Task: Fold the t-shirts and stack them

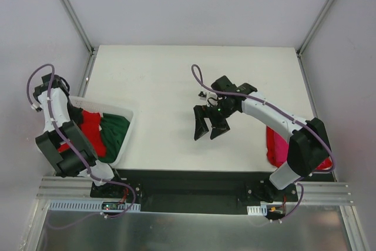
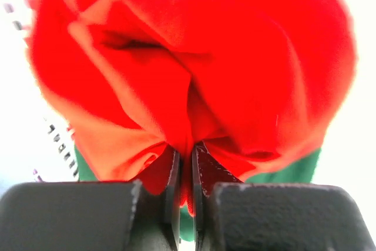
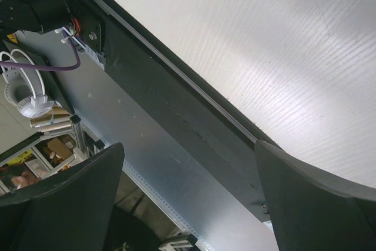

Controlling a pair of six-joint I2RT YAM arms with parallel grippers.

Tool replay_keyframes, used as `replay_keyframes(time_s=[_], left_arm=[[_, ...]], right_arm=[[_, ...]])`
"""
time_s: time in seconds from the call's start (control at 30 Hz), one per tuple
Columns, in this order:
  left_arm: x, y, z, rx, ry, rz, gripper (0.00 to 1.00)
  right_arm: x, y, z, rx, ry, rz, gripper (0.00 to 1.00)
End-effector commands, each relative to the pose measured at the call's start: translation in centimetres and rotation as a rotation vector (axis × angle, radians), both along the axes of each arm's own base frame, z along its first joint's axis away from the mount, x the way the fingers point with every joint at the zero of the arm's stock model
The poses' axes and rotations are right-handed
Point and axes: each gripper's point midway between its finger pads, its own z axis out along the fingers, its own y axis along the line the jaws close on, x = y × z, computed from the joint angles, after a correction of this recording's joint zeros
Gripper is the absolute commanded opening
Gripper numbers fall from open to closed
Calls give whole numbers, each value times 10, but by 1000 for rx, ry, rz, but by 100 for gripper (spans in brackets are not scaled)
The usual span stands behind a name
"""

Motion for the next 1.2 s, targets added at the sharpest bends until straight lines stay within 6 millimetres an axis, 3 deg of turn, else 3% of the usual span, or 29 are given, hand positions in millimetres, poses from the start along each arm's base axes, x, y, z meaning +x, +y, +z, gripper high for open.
replay_keyframes(time_s=[0.0, 0.03, 0.07, 0.1, 0.17, 0.2, 0.27, 0.3, 0.37, 0.4, 0.43, 0.5, 0.57, 0.6, 0.63, 0.73, 0.8, 0.87, 0.9, 0.93, 0.97, 1.0, 1.03, 1.07, 1.13, 1.17], left_arm=[[46, -6, 104, 239, -283, -13, 0], [61, -4, 149, 328, -383, -38, 0], [70, -15, 173, 347, -442, -80, 0], [84, -38, 212, 361, -549, -154, 0], [94, -72, 243, 353, -657, -255, 0], [104, -114, 262, 319, -750, -374, 0], [100, -160, 276, 223, -850, -490, 0], [94, -198, 268, 154, -863, -599, 0], [74, -226, 274, 98, -932, -647, 0], [66, -235, 256, 70, -899, -671, 0], [48, -245, 260, 37, -934, -704, 0], [33, -250, 242, -3, -911, -695, 0], [12, -250, 240, -44, -944, -693, 0], [5, -250, 222, -63, -906, -701, 0], [-3, -248, 219, -77, -917, -694, 0], [-2, -263, 196, -150, -854, -707, 0], [13, -286, 217, -198, -925, -768, 0], [28, -323, 229, -242, -953, -915, 0], [32, -335, 260, -262, -1020, -958, 0], [38, -359, 257, -314, -988, -1055, 0], [41, -372, 266, -342, -1000, -1093, 0], [37, -391, 295, -394, -1067, -1151, 0], [39, -418, 288, -469, -1033, -1234, 0], [36, -432, 306, -501, -1072, -1281, 0], [29, -460, 290, -550, -1008, -1348, 0], [30, -461, 267, -543, -946, -1331, 3]], right_arm=[[-4, -4, 7, 7, -4, 7, 96], [-5, -4, 7, 9, -2, 8, 96], [-6, -5, 7, 7, 4, 18, 96], [-7, -5, 7, 4, 5, 20, 96], [-9, -10, 4, -19, 9, 26, 96], [-9, -10, 3, -25, 9, 32, 96], [-8, -18, 0, -78, 5, 28, 96], [-6, -21, 1, -90, -17, 43, 96], [-1, -28, 1, -115, -34, 25, 96], [0, -31, 1, -119, -40, 13, 96], [3, -35, 4, -121, -51, -7, 96], [7, -42, 4, -135, -59, -35, 96], [12, -53, 2, -164, -50, -69, 96], [13, -56, 1, -172, -49, -78, 96], [15, -61, -1, -181, -43, -99, 96], [19, -64, -4, -196, -46, -116, 96], [24, -64, -4, -200, -51, -122, 96], [28, -65, -5, -226, -44, -165, 96], [34, -69, -5, -239, -47, -193, 96], [37, -74, -6, -261, -56, -219, 96], [41, -76, -3, -260, -62, -251, 96], [47, -82, -1, -263, -70, -287, 96], [53, -89, 0, -281, -89, -319, 96], [58, -93, 2, -286, -96, -349, 96], [67, -110, 7, -308, -122, -418, 96], [69, -114, 10, -309, -129, -440, 96]])
